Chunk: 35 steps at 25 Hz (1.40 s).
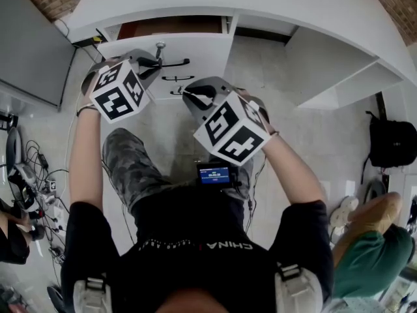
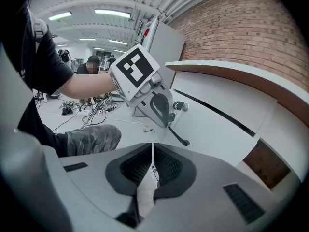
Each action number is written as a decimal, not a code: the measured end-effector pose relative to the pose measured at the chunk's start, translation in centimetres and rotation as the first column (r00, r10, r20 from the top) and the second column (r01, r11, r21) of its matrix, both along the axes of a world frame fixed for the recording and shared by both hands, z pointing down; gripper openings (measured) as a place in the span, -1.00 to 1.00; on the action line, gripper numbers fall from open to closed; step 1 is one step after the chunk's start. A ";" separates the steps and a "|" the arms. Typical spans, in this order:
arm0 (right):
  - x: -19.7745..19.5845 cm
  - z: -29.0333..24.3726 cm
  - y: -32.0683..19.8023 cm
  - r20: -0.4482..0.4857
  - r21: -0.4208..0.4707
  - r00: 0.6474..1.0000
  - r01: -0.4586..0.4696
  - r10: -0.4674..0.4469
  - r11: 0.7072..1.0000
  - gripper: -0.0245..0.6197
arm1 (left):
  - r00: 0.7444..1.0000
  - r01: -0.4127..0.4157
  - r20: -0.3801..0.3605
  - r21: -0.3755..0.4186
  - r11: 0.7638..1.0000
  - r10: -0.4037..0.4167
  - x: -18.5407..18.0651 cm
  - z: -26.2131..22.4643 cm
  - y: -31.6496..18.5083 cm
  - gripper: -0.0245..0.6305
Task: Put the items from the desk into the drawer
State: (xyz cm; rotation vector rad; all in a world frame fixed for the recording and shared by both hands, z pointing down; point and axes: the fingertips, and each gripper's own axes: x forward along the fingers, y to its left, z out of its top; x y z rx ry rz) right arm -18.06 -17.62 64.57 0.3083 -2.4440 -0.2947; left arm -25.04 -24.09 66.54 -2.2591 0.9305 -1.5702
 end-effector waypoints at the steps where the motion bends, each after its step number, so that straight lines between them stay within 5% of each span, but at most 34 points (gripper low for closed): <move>1: -0.1 0.0 -0.2 0.002 0.000 1.000 -0.005 0.005 1.000 -0.85 | 1.000 0.001 0.000 0.001 1.000 -0.001 -0.1 0.0 -0.3 -0.80; 21: 0.1 0.6 -4.6 0.028 -0.046 0.987 -0.155 0.156 0.987 -0.85 | 1.000 -0.011 0.001 0.011 1.000 0.011 -1.3 -0.3 -6.1 -0.80; 35: 0.1 2.1 -5.6 0.006 -0.080 0.987 -0.158 0.158 0.984 -0.85 | 1.000 -0.026 -0.010 0.069 0.997 0.026 -1.3 -0.1 -6.8 -0.79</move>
